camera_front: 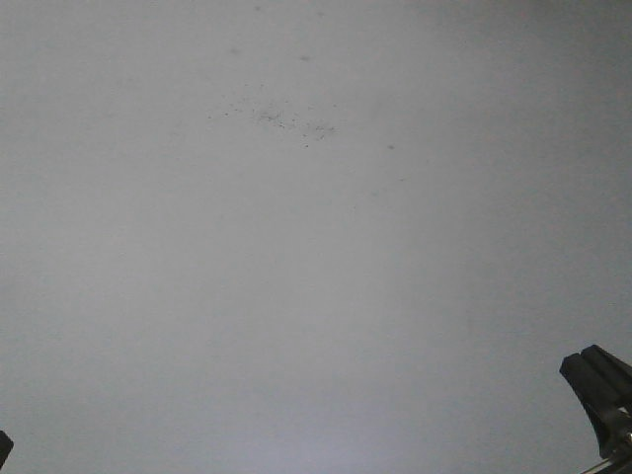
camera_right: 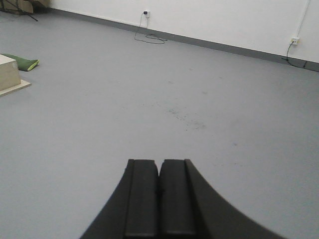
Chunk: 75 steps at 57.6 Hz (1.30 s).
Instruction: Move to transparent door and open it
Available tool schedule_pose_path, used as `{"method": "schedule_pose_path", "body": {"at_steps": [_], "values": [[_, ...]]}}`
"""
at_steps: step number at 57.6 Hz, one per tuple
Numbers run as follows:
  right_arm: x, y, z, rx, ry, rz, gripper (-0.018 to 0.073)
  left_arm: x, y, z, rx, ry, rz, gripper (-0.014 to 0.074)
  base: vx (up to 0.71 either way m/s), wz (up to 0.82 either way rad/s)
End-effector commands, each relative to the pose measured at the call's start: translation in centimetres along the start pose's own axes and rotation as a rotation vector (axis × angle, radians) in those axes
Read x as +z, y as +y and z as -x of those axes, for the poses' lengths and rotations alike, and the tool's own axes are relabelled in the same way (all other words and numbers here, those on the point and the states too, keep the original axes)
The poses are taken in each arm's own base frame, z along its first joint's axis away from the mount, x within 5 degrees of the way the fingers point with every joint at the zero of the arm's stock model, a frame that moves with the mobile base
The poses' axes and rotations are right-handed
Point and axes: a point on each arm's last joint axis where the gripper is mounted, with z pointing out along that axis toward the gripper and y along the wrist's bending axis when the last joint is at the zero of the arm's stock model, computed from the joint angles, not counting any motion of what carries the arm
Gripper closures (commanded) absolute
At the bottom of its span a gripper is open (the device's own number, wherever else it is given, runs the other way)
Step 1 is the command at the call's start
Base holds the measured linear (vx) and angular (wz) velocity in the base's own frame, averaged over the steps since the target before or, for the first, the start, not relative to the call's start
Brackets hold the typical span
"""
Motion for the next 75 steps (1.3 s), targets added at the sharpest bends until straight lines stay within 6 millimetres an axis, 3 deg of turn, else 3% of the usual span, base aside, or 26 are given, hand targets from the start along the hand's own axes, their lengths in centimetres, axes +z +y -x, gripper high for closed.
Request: {"method": "schedule_pose_path", "body": {"at_steps": [1,75], "values": [[0.2,-0.02,0.18,-0.003,-0.047,-0.004,0.0559,0.07,0.08,0.03,-0.013,-0.07,0.002,0.0596,0.0,0.0],[0.2,-0.02,0.18,-0.003,-0.047,-0.004,0.0559,0.07,0.08,0.03,-0.013,-0.07,0.002,0.0596,0.0,0.0]]}}
